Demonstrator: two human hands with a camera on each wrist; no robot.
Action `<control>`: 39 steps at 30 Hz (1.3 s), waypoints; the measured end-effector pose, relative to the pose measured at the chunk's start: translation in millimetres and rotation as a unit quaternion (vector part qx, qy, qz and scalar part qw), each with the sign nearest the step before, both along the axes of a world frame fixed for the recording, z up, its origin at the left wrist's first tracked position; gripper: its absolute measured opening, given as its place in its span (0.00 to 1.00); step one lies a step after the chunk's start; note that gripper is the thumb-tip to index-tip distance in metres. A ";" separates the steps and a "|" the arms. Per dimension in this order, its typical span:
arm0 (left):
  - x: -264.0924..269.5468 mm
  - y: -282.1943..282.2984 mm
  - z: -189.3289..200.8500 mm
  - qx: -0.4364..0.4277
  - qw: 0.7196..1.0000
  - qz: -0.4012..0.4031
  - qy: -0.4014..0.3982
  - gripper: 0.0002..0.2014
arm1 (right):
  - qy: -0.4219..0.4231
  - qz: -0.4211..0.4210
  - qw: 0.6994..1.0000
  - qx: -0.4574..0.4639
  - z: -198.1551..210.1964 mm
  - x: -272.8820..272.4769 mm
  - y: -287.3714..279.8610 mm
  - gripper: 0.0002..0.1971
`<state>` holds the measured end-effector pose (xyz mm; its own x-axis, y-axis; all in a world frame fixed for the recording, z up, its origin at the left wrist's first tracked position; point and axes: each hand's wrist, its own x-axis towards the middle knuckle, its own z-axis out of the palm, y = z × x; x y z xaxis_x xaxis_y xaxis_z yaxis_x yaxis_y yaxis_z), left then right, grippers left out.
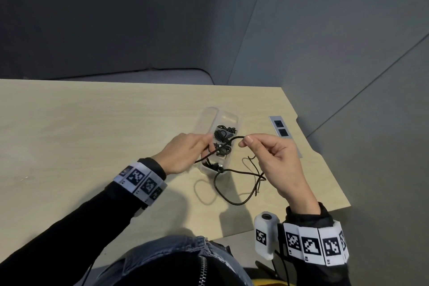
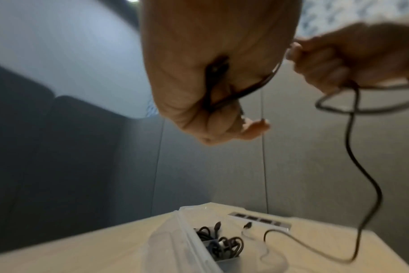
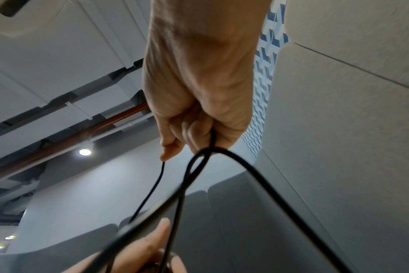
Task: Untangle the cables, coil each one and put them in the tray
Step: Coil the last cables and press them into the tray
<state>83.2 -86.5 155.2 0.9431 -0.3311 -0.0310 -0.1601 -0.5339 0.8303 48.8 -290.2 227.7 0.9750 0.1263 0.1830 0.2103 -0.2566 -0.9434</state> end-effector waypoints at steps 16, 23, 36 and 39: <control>-4.8 -15.9 16.3 -0.423 0.887 0.151 0.111 0.18 | 0.084 -0.003 0.996 -0.023 -45.1 9.6 -2.9 0.11; 3.9 -13.1 28.4 -0.534 0.807 0.230 0.108 0.16 | 0.182 0.173 0.945 -0.211 -82.2 -0.4 20.6 0.18; 4.6 9.7 -16.8 0.010 0.971 -0.029 -0.237 0.37 | 0.014 0.101 0.982 -0.159 -30.9 11.1 15.5 0.09; -1.3 0.3 -18.9 0.040 0.976 -0.082 -0.200 0.23 | 0.018 0.064 0.993 -0.095 -29.8 21.3 8.4 0.09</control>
